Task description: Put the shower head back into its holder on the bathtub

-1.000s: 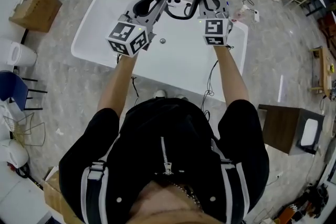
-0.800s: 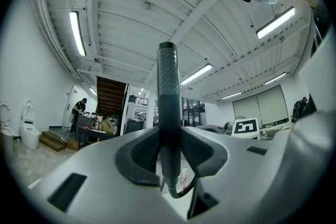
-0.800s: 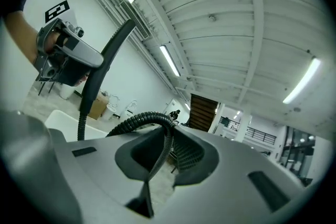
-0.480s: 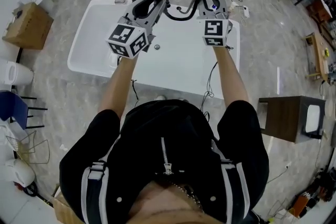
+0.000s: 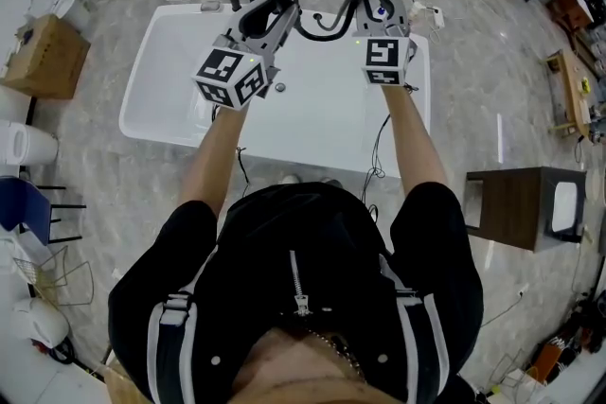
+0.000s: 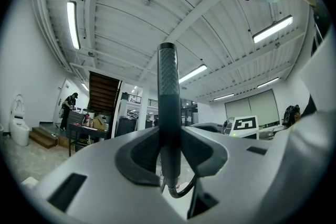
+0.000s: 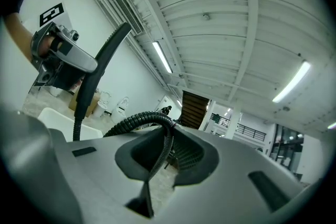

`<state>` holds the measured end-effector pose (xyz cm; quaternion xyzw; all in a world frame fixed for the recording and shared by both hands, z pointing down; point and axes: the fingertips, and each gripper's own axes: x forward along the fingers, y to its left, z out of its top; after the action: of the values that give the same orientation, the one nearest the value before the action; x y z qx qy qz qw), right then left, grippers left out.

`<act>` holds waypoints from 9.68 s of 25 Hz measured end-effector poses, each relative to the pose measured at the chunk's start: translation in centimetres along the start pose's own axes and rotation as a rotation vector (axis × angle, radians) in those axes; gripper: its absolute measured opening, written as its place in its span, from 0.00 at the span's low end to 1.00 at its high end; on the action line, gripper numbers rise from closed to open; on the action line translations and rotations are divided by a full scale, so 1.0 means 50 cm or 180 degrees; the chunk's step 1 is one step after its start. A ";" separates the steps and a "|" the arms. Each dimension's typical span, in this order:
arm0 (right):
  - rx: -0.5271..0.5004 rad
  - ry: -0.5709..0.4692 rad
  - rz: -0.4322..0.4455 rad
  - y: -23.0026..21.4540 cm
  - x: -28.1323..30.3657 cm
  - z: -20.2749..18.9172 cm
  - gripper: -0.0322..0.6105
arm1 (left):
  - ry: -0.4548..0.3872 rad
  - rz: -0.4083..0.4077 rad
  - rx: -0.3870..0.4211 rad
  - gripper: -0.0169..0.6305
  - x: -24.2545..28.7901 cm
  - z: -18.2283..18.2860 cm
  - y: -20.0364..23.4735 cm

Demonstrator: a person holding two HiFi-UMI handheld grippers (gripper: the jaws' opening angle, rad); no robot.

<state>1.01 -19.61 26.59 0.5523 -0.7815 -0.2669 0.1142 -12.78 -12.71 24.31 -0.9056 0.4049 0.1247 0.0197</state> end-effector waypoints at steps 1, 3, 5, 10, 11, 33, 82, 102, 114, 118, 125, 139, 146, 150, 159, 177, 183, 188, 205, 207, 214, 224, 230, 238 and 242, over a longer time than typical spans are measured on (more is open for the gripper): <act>-0.0009 -0.0006 -0.0002 -0.001 0.004 0.000 0.15 | -0.0001 0.0002 -0.0004 0.23 0.003 -0.001 0.003; -0.0018 -0.0016 -0.0001 -0.005 0.014 -0.002 0.15 | -0.0001 0.0016 -0.0009 0.23 0.012 -0.004 0.009; -0.0014 -0.0031 0.0009 -0.011 0.023 -0.007 0.15 | 0.0004 0.0043 -0.0012 0.23 0.023 -0.009 0.015; 0.0007 -0.0057 0.0066 -0.031 0.058 -0.028 0.15 | 0.0050 0.0095 -0.0013 0.23 0.065 -0.025 0.026; 0.0010 -0.0062 0.0081 -0.034 0.067 -0.030 0.15 | 0.0062 0.0102 -0.0005 0.23 0.072 -0.028 0.029; 0.0013 -0.0248 0.0220 -0.083 0.211 -0.066 0.15 | 0.0100 0.0286 0.0088 0.23 0.203 -0.049 0.092; -0.0088 -0.0287 0.0152 -0.137 0.335 -0.116 0.15 | 0.0173 0.0469 -0.0015 0.23 0.254 -0.115 0.137; 0.0017 0.0118 0.0384 -0.088 0.444 -0.280 0.15 | 0.0362 0.1082 0.0057 0.23 0.142 -0.151 0.228; 0.0108 0.0340 0.0555 -0.014 0.461 -0.353 0.15 | 0.0434 0.1221 0.0044 0.23 0.092 -0.167 0.232; 0.0115 0.0367 0.0598 -0.003 0.455 -0.364 0.15 | 0.0461 0.1233 0.0012 0.23 0.090 -0.176 0.229; 0.0096 0.0332 0.0605 -0.003 0.446 -0.360 0.15 | 0.0461 0.1245 -0.0023 0.23 0.085 -0.188 0.222; 0.0020 0.0476 0.0668 0.022 0.445 -0.412 0.15 | 0.0535 0.1232 -0.0066 0.23 0.094 -0.216 0.216; 0.0022 0.0427 0.0648 0.018 0.444 -0.401 0.15 | 0.0551 0.1224 -0.0079 0.23 0.093 -0.224 0.212; -0.0090 0.0360 0.0639 0.013 0.454 -0.380 0.15 | 0.0539 0.1216 -0.0088 0.23 0.097 -0.222 0.213; -0.0046 0.0585 0.0754 0.052 0.444 -0.448 0.15 | 0.0605 0.1269 -0.0138 0.23 0.084 -0.245 0.220; 0.0053 0.0832 0.0954 0.109 0.426 -0.517 0.15 | 0.0657 0.1353 -0.0182 0.23 0.065 -0.264 0.228; 0.0082 0.0897 0.1025 0.125 0.419 -0.537 0.15 | 0.0677 0.1384 -0.0188 0.23 0.058 -0.269 0.228; 0.0104 0.0979 0.1087 0.144 0.413 -0.563 0.15 | 0.0680 0.1409 -0.0208 0.23 0.051 -0.276 0.231; 0.0182 0.1440 0.1553 0.290 0.335 -0.681 0.15 | 0.0688 0.1455 -0.0159 0.23 0.024 -0.275 0.226; 0.0183 0.1505 0.1596 0.306 0.324 -0.697 0.15 | 0.0697 0.1470 -0.0170 0.23 0.019 -0.277 0.226; 0.0214 0.1682 0.1695 0.341 0.306 -0.738 0.15 | 0.0690 0.1478 -0.0217 0.23 0.009 -0.282 0.222; 0.0238 0.1831 0.1807 0.386 0.293 -0.773 0.15 | 0.0561 0.1405 -0.0350 0.23 -0.013 -0.283 0.202; 0.0250 0.1920 0.1864 0.410 0.287 -0.809 0.15 | 0.0462 0.1403 -0.0462 0.23 -0.026 -0.286 0.197; 0.0301 0.1991 0.1870 0.423 0.293 -0.851 0.15 | 0.0373 0.1297 -0.0524 0.23 -0.003 -0.291 0.171; 0.0298 0.2001 0.1908 0.433 0.299 -0.868 0.15 | 0.0322 0.1275 -0.0578 0.23 0.002 -0.291 0.164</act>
<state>-1.26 -40.71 72.70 0.3600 -0.8458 -0.0052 0.3938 -15.74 -20.28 38.91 -0.8103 0.5641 0.1166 -0.1074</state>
